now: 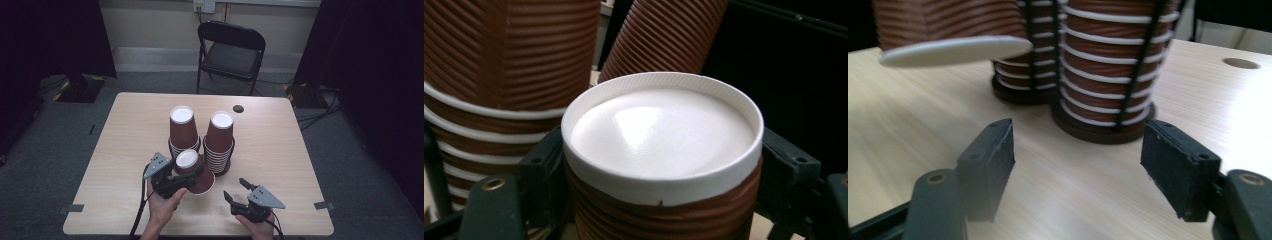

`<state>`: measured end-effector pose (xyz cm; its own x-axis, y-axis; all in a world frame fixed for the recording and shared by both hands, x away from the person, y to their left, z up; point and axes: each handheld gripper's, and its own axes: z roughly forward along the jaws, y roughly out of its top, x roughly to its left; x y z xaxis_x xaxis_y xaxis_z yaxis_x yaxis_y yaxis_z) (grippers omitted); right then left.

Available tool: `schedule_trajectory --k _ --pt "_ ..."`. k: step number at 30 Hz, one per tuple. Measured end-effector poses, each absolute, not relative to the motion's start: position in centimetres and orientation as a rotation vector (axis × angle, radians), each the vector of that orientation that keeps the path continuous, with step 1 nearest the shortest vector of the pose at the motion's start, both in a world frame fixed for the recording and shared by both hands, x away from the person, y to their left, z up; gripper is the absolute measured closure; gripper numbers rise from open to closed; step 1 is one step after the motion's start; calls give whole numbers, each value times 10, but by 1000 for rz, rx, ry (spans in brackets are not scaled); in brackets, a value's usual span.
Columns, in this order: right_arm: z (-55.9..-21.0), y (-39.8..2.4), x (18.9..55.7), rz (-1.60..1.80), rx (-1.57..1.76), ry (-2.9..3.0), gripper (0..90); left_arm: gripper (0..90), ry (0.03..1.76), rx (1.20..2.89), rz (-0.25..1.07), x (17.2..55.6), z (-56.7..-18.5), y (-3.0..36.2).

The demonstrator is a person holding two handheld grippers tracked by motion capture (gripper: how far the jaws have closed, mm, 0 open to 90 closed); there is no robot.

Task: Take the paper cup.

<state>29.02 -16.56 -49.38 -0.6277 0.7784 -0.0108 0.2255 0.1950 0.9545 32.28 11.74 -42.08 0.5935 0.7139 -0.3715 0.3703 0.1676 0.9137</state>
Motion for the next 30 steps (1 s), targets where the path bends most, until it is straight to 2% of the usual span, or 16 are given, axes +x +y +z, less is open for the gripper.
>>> schedule_trajectory --k 5,10,19,30 --pt "-494 -160 287 1499 896 1983 312 218 1013 1396 238 320 -426 120" --pt "-493 -158 285 1534 855 1990 319 218 1032 1372 218 318 -430 123" --pt "-492 -146 281 1628 765 2008 405 218 1098 1286 141 308 -440 133" --pt "-489 -138 280 1728 693 1979 426 218 1096 1252 49 306 -442 131"
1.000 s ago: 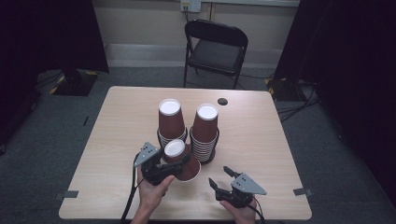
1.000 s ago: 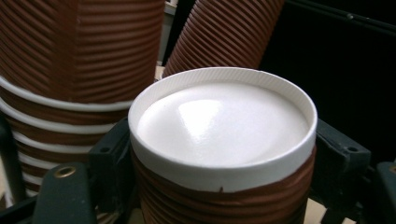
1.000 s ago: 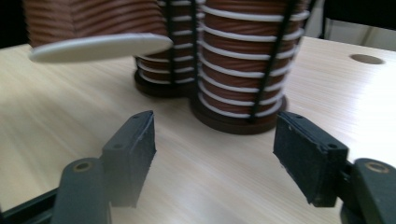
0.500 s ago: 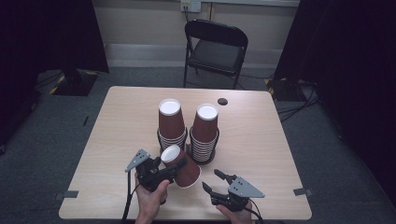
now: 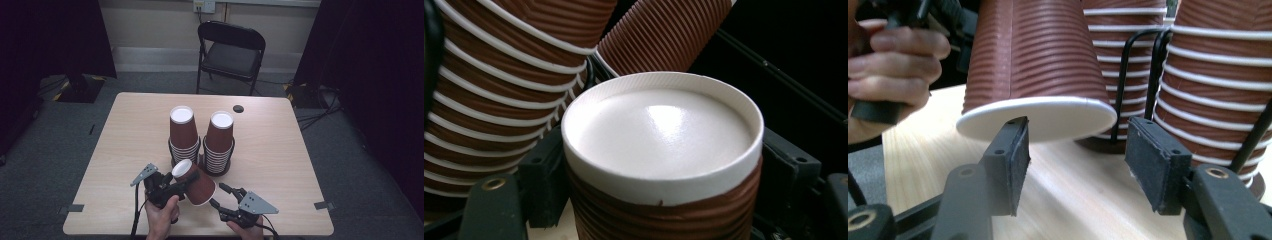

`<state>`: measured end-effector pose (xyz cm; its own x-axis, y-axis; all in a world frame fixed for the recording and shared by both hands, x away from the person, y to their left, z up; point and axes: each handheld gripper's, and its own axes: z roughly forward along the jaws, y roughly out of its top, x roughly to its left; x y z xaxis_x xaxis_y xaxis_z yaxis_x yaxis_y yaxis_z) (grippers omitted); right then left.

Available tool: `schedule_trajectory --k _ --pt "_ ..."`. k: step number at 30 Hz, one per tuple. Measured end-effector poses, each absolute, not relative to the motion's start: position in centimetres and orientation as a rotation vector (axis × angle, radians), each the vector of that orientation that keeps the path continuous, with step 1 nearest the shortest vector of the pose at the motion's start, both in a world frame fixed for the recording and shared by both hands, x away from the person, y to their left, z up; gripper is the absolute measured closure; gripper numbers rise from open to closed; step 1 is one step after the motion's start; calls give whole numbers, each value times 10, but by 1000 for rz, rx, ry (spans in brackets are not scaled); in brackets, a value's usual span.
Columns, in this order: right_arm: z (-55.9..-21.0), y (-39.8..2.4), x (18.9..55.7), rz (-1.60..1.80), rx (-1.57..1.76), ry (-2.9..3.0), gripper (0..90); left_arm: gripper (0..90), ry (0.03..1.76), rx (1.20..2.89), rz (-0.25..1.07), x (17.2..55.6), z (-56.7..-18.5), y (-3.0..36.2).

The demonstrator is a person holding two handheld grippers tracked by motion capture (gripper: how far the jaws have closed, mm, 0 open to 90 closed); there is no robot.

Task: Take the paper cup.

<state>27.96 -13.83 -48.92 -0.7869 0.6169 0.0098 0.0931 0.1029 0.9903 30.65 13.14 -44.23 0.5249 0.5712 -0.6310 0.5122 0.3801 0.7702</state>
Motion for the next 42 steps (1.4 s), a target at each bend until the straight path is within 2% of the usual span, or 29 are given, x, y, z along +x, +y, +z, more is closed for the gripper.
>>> schedule_trajectory --k 10,17,24,33,42 --pt "-486 -138 281 1775 651 1925 434 219 1117 1201 -67 308 -451 130" --pt "-483 -131 291 1801 614 1892 483 219 1117 1139 -158 306 -451 130" --pt "-479 -123 296 1807 584 1859 564 217 1110 1146 -192 305 -453 123" --pt "-480 -124 297 1797 580 1805 825 186 1076 1170 -158 304 -452 121" --pt "-481 -125 295 1813 582 1820 859 154 1048 1183 -144 309 -452 122"
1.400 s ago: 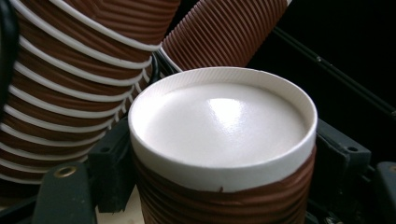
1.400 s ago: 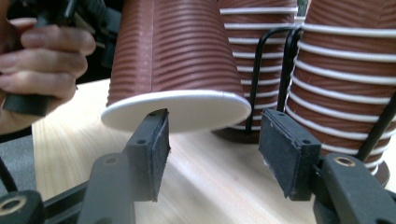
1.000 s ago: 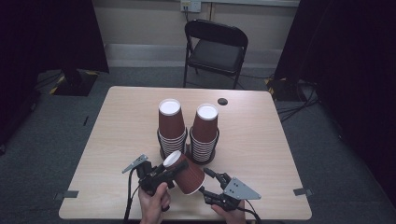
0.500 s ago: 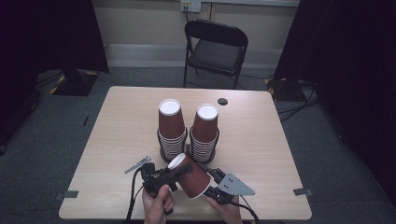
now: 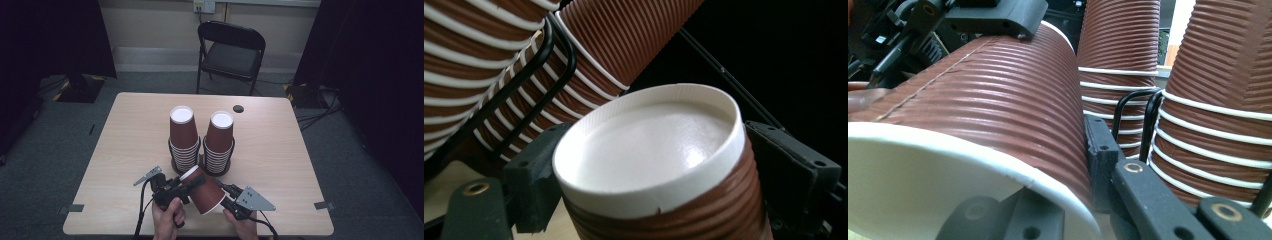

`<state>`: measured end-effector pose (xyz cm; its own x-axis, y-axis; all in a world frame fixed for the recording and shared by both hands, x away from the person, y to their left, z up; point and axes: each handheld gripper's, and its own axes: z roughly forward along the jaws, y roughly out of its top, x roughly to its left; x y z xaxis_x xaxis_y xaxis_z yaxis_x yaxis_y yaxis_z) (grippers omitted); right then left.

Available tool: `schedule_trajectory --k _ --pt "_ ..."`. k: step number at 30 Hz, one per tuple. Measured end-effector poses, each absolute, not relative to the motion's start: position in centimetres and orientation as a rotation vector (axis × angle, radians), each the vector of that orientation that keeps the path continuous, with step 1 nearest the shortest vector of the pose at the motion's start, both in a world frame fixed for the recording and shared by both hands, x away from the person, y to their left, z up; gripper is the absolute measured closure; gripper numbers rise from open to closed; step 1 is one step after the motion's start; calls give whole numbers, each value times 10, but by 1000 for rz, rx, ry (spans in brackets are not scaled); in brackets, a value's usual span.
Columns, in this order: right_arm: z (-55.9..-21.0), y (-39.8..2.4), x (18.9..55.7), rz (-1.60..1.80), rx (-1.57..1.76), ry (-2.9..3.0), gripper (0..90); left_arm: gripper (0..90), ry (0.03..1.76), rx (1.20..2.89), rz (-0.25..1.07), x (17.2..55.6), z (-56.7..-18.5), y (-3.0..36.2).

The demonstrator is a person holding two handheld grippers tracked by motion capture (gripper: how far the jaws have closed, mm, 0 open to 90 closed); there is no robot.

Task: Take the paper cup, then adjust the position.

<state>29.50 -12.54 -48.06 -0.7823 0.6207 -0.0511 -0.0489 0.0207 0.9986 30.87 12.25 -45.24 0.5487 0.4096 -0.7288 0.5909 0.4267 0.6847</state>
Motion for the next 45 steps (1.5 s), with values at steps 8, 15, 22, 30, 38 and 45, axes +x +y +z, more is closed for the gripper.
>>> schedule_trajectory --k 8,15,22,30,38,45 --pt "-481 -128 295 1815 602 1846 860 155 1056 1155 -50 316 -446 140" --pt "-481 -129 299 1780 645 1918 860 151 1020 1218 145 317 -444 152" --pt "-484 -130 300 1697 711 1984 860 188 953 1310 262 314 -447 158" --pt "-485 -133 303 1661 763 2049 860 166 905 1467 471 308 -449 156" --pt "-485 -138 305 1644 803 2110 860 172 824 1570 614 300 -448 154" --pt "-483 -144 308 1643 852 2139 861 167 764 1647 685 297 -449 153"
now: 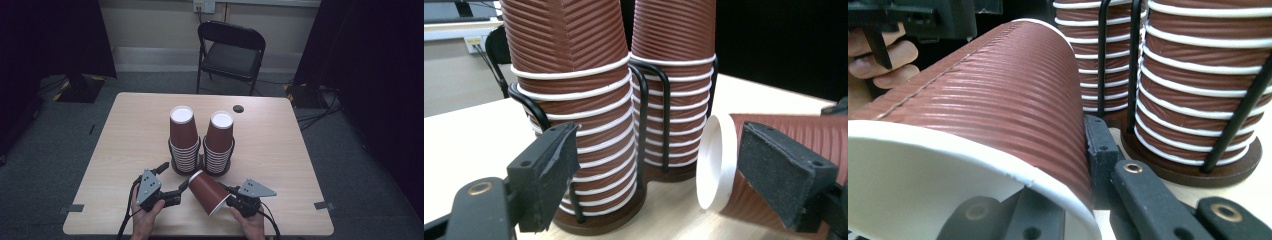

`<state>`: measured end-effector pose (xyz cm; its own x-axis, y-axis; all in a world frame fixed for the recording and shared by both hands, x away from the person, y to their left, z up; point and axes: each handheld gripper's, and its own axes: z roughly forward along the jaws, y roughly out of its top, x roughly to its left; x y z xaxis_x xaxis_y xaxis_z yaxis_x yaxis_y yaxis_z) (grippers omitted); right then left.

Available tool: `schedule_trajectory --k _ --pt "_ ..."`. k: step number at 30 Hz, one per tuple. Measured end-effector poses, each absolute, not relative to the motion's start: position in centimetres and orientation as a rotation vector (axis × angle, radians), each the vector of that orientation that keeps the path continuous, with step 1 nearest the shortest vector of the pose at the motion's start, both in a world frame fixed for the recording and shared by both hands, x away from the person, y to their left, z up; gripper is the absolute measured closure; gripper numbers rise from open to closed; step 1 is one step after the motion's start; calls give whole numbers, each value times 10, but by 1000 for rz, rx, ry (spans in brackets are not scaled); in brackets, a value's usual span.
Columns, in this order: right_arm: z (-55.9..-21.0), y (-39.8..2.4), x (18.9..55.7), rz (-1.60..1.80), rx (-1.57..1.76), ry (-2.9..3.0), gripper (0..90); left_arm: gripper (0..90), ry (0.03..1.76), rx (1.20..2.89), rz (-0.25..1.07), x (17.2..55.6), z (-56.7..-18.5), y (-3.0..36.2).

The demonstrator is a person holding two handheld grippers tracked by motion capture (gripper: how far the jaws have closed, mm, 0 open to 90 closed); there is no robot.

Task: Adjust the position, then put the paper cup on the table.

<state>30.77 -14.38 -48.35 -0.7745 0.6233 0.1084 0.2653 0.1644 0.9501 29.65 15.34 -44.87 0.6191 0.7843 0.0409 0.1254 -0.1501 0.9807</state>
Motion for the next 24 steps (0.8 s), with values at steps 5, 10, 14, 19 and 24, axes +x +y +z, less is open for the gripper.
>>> schedule_trajectory --k 5,10,14,19,24 --pt "-483 -146 310 1632 871 2170 861 167 740 1703 736 294 -451 154" --pt "-480 -150 315 1627 900 2219 861 160 683 1786 803 290 -457 152" --pt "-474 -153 321 1636 935 2250 861 158 641 1824 820 285 -462 149" --pt "-466 -154 329 1625 958 2288 861 156 570 1873 857 281 -463 144" --pt "-462 -150 333 1627 976 2327 861 167 496 1926 915 278 -467 137"
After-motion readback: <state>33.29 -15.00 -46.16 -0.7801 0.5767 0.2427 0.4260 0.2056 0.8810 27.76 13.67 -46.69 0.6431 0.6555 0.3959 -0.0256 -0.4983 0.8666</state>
